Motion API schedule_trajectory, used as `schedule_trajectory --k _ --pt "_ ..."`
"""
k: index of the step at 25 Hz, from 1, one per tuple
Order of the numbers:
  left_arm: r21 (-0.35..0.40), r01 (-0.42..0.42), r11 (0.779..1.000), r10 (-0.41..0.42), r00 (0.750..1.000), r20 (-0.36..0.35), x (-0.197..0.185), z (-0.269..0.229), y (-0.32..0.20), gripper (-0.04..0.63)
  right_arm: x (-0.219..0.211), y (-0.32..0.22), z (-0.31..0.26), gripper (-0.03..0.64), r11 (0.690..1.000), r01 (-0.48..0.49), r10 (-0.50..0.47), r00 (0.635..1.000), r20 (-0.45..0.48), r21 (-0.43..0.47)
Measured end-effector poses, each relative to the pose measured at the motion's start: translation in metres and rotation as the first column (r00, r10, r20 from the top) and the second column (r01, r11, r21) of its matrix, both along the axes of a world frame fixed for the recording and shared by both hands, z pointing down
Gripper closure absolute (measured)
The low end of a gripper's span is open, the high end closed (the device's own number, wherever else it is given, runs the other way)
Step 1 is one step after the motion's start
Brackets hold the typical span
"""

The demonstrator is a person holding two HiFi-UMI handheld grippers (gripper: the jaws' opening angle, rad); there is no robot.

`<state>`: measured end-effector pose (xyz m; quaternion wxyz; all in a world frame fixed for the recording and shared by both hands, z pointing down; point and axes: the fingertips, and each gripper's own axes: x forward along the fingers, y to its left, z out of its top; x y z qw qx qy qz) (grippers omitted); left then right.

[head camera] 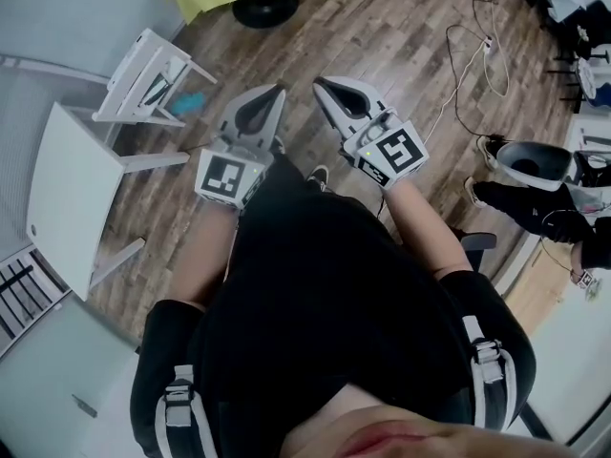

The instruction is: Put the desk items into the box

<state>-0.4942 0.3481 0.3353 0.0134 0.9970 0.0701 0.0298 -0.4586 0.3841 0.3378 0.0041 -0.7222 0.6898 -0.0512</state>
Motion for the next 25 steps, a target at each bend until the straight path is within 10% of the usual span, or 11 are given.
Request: schedule_trajectory --k 25 --pt "-0.045 -0.101 0.994 0.099 0.995 -0.029 0.090 0.001 -0.129 0.583 0.078 -0.136 0.003 0.598 0.997 -0.057 0.056 0.998 -0.011 -0.049"
